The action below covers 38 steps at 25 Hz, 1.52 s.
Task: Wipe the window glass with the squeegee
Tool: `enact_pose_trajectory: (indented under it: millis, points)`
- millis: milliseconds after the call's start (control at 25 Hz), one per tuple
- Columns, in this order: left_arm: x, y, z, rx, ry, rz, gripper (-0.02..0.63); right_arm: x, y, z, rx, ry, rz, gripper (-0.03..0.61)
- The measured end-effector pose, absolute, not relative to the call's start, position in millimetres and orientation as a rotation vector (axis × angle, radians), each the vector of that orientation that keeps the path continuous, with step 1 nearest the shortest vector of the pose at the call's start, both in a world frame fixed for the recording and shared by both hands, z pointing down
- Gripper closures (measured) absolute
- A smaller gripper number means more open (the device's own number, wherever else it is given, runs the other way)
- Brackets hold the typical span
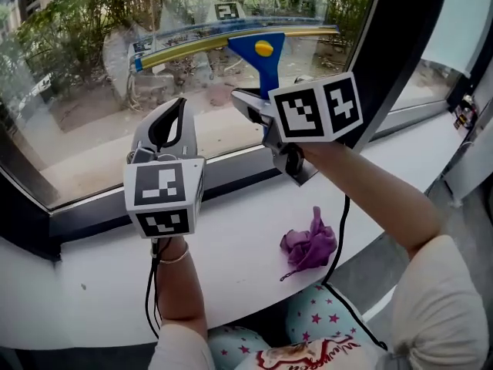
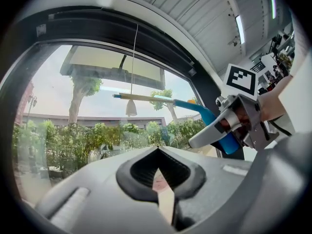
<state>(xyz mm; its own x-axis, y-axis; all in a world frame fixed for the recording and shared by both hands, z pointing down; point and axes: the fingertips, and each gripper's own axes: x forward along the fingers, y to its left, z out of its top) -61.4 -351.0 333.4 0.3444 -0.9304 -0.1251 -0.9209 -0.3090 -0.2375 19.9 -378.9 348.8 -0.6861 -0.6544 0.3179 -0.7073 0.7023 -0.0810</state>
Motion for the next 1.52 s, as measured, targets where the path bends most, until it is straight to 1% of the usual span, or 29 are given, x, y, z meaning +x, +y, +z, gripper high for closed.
enact_pose_trajectory:
  millis: [160,400,560,680,880,1040,1360,1520]
  points:
    - [-63.7,-351.2,332.3,-2.336,1.662,-0.052,0.612,14.3,-376.6,363.8,1.082,-2.655,0.33,0.552]
    - [-61.4,-350.2,335.1,-2.313,1.665,-0.097,0.612,6.0,-368.3,383.3,1.058,-2.714,0.484,0.552]
    - [-63.6,-342.2,342.2,-2.323,1.684,-0.12,0.612,3.5,-364.5,417.9,1.034,-2.643,0.568,0.552]
    - [-58.9,-331.4,351.6,-2.385,1.678,-0.097,0.612,2.9,-358.5,442.6,1.011,-2.596,0.613,0.552]
    - [-57.2,-319.0,380.1,-2.352,1.708,-0.213,0.612,3.7,-352.8,477.1,1.005,-2.558,0.692,0.552]
    - [-61.0,-312.7,406.3,-2.402,1.718,-0.164,0.612,2.4,-346.6,502.0,0.983,-2.524,0.733,0.551]
    - [-69.2,-316.7,424.3,-2.394,1.756,-0.198,0.612,5.3,-331.7,549.5,0.916,-2.384,0.846,0.551]
    - [-70.8,-321.5,427.6,-2.4,1.765,-0.201,0.612,0.3,-329.4,550.2,0.901,-2.411,0.957,0.551]
